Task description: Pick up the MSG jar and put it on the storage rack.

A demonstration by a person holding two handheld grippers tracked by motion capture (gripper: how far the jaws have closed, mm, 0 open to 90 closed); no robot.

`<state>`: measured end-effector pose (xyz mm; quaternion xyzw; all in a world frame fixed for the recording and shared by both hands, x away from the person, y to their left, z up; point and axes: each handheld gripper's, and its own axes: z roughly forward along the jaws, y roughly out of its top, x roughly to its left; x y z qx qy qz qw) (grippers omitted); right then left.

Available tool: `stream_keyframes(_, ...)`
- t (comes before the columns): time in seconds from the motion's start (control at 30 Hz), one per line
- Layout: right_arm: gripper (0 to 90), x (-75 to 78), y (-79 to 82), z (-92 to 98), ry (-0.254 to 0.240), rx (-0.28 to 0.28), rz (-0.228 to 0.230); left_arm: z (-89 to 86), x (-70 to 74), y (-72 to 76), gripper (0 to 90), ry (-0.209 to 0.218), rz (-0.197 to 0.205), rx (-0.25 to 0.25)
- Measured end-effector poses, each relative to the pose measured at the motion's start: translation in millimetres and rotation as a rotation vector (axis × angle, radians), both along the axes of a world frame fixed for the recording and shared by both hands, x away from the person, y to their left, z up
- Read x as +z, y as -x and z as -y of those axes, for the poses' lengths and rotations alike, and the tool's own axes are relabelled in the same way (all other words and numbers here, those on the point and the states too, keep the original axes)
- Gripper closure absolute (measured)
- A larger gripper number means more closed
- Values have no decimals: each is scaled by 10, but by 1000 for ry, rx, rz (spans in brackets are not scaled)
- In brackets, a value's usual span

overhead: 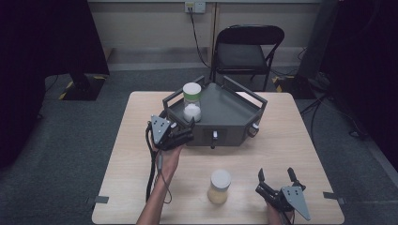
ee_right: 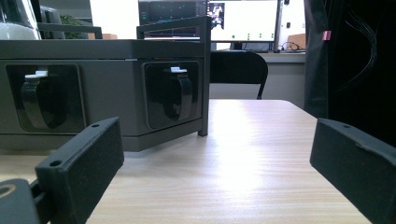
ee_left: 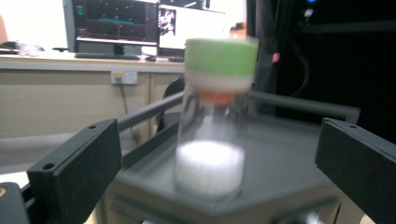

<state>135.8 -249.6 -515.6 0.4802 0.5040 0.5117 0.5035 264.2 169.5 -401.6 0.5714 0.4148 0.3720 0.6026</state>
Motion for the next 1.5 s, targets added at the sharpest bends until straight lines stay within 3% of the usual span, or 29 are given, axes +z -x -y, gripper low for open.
stream_keyframes(0.1,12,1,0,-1,0,0,0,-25,-101,154,0,-4,14,1)
stream_keyframes(0.2,12,0,0,-1,0,-1,0,-37,-127,210,1,-5,22,3)
stream_keyframes(0.4,12,0,0,-1,0,-1,0,-62,-258,436,2,-12,38,36)
stream_keyframes(0.47,13,0,0,-1,0,-1,0,-79,-340,501,2,4,40,46)
stream_keyframes(0.67,12,0,0,-3,0,-1,0,-130,-586,672,2,-23,8,73)
stream_keyframes(0.8,13,1,0,-3,0,-1,0,-178,-780,809,2,-9,-8,84)
stream_keyframes(0.93,12,0,1,-3,0,-1,0,-167,-881,872,2,-32,-20,91)
stream_keyframes(1.03,12,0,1,-2,0,-1,0,-160,-982,929,2,-2,-23,93)
stream_keyframes(1.13,12,0,1,-2,0,-1,0,-146,-1044,970,2,-14,-21,111)
stream_keyframes(1.3,12,-1,1,3,0,2,0,-205,-1066,952,2,-24,-34,109)
stream_keyframes(1.5,12,0,1,3,0,2,0,-196,-1080,946,2,-39,-20,119)
